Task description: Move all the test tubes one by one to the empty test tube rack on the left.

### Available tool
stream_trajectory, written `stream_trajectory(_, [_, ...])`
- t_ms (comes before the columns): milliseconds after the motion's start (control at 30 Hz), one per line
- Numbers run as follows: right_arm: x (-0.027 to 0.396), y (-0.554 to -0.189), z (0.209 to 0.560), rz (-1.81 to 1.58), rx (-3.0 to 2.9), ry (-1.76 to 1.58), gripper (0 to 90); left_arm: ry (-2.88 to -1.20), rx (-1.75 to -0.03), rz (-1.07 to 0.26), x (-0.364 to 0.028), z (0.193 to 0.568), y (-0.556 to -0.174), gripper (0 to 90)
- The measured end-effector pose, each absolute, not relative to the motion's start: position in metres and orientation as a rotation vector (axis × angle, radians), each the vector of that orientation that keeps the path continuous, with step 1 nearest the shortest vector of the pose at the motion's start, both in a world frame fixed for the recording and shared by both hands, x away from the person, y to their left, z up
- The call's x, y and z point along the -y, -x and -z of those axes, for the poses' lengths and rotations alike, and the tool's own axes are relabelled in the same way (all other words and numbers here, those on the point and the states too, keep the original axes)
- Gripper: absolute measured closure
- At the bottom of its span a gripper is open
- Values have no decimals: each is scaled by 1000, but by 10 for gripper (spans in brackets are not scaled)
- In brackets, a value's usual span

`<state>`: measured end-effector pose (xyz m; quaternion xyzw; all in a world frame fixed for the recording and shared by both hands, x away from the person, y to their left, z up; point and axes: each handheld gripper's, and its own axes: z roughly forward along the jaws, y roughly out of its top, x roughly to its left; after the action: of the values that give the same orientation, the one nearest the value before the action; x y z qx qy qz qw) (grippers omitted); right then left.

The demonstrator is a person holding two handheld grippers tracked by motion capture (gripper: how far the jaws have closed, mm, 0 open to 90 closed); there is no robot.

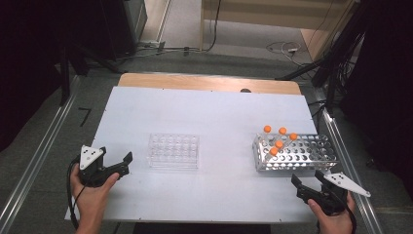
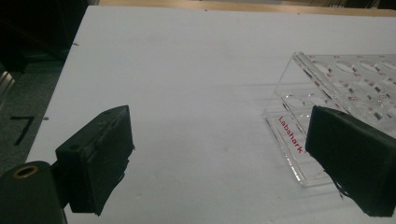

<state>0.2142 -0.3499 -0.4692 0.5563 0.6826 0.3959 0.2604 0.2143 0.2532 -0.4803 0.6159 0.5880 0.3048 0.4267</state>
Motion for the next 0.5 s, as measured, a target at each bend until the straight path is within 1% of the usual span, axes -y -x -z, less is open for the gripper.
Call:
stream_trajectory(200, [348,-215,469,-1083,-1848,-1503,114,-1549,-1466,-737,-254,483,-216,86])
stream_trajectory(500, [346,-216,467,-1087,-1845,-1493,116,-1565,-1455,-734,-252,484,-216,86])
